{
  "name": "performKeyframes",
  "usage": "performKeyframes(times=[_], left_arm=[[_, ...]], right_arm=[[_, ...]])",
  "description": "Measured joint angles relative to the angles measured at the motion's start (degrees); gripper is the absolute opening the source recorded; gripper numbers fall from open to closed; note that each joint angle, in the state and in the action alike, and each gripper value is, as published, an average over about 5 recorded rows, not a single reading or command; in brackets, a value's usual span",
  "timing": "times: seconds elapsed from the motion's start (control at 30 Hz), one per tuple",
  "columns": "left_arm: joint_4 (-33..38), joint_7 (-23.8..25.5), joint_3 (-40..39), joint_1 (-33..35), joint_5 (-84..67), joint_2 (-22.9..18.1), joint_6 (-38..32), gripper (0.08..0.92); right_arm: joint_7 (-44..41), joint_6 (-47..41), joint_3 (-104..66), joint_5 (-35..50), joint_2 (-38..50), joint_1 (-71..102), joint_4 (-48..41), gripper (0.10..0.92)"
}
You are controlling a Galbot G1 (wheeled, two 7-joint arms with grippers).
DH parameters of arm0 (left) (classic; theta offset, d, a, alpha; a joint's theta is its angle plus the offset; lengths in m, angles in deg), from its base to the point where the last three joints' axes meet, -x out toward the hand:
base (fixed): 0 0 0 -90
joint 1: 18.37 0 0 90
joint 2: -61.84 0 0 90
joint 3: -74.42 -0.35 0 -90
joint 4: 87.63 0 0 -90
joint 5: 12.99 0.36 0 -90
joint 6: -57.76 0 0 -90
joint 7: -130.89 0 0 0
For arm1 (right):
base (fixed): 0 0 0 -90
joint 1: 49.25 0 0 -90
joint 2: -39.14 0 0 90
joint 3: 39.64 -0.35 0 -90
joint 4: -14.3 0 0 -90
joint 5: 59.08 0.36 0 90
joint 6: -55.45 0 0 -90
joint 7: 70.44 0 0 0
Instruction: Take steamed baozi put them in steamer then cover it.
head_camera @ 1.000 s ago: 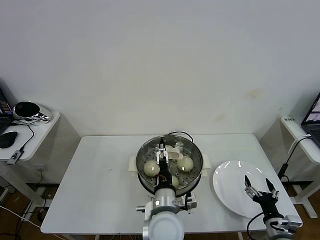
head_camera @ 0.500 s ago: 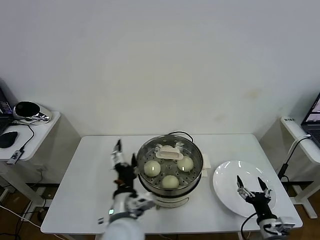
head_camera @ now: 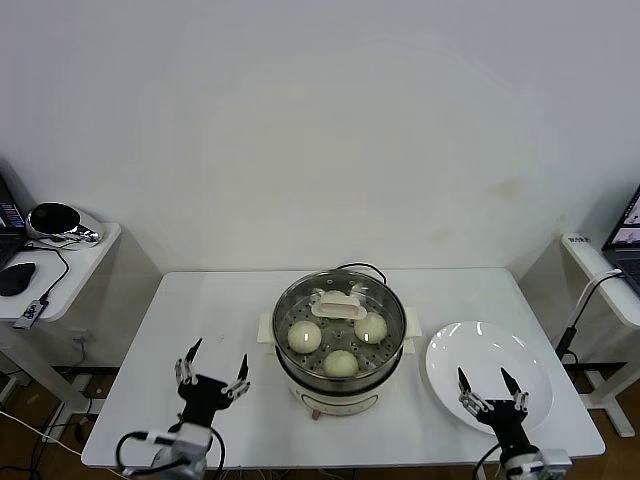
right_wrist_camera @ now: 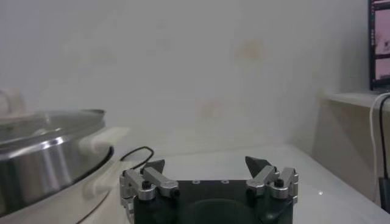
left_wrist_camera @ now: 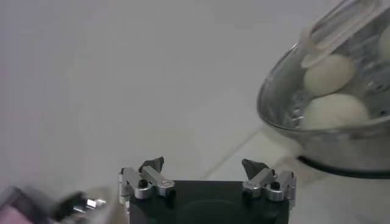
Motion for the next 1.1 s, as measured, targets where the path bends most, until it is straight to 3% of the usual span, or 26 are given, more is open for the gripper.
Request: performKeyframes(times=[0.47, 1.1], left_arm=[[0.02, -1.32, 4.85, 10.03, -12.75, -1.93, -3.99, 0.823], [1.55, -0.47, 6.69, 12.83, -14.61, -2.58, -3.54, 0.823]], right_arm=[[2.74, -4.8, 0.28, 0.74, 1.83, 6.83, 4.93, 0.823], [0.65, -7.81, 0.36, -3.41, 1.37, 8.05, 7.35, 0.823]])
